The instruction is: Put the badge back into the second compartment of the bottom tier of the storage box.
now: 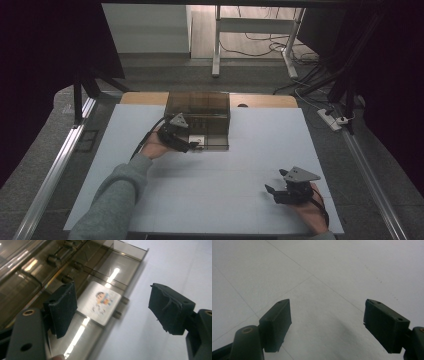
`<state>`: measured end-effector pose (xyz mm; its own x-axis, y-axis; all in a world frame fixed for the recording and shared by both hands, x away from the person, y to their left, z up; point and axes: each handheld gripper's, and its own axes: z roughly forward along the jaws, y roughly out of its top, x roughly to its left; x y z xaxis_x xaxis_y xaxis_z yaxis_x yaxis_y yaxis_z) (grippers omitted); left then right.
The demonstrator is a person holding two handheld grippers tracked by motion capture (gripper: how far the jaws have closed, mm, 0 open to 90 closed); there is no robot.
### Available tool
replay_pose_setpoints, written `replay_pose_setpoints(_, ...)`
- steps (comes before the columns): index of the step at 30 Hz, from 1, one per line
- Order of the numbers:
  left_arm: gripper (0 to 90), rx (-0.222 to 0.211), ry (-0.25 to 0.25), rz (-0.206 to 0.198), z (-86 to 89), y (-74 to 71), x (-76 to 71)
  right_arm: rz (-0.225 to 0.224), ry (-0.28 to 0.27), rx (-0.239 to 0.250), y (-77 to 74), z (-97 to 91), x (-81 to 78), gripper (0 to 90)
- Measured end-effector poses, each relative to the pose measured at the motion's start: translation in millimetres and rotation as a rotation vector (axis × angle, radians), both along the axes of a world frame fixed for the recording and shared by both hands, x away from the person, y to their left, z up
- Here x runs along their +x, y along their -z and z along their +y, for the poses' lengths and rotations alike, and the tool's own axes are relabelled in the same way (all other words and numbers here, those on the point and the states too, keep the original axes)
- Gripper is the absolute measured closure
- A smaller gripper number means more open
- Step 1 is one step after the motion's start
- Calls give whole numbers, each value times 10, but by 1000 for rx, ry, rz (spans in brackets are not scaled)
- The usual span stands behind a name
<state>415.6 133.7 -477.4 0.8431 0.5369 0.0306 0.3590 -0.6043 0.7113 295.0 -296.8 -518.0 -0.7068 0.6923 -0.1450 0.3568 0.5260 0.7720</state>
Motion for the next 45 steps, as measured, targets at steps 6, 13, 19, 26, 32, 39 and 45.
replay_pose_setpoints(6,225,-50,-49,7,149,-38,-367,-1,-6,10,-7,-6,1,221)
replay_pose_setpoints(13,225,-84,-98,13,407,0,-875,-4,-14,19,-21,-6,-2,219)
replay_pose_setpoints(19,227,-125,-146,5,663,70,-1249,-7,-12,23,-28,-8,5,220)
replay_pose_setpoints(26,228,-127,-193,-15,877,196,-1520,-9,-17,25,-37,-11,3,219)
replay_pose_setpoints(32,226,-130,-215,-24,989,257,-1638,-13,-24,31,-41,-28,3,218)
replay_pose_setpoints(39,225,-145,-233,-24,1038,281,-1653,-19,-32,33,-45,-26,-1,217)
replay_pose_setpoints(45,219,-147,-229,-23,1031,286,-1656,-29,-42,50,-58,-32,-7,217)
